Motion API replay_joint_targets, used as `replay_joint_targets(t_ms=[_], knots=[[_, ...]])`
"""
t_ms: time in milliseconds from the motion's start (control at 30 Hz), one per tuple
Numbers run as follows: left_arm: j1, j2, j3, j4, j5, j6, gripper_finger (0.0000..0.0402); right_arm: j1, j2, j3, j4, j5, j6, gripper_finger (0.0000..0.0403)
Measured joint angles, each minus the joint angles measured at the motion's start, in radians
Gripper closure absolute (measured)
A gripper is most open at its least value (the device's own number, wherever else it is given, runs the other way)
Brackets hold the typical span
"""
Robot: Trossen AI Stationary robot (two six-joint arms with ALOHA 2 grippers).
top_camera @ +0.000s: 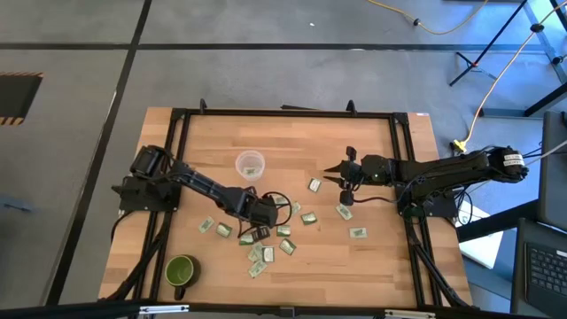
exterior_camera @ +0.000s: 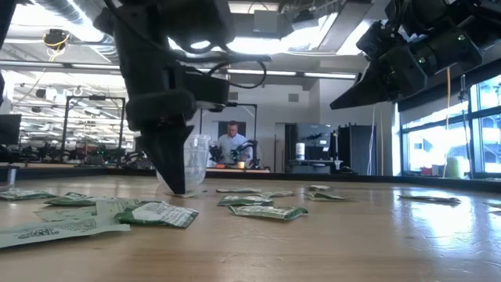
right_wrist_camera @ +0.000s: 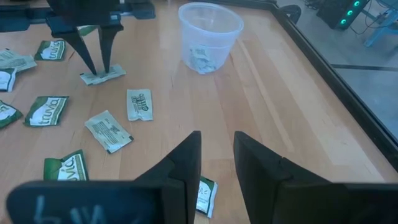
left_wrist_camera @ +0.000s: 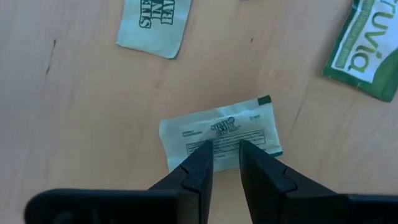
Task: Pick and place Stevia / Truvia into bins
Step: Put the light green stevia packet into the transparent container
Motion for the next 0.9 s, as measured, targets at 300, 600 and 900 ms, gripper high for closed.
replay_joint_targets(t_ms=[300,600,900], knots=[[0.001,0.001,0.002,-0.008,0.031,0.012,0.0348,0.0,0.0,0.0,0.0,0.0,-0.003,0.0304],[0.0,-0.005,0.0,-0.015,0.048,0.026,0.0393,0.0,0.0,0.0,0.0,0.0,-0.003,0.0304],[0.003,-0.169,-0.003,-0.082,0.009,0.093,0.0399,0.0,0.0,0.0,0.001,0.0,-0.003,0.0304]])
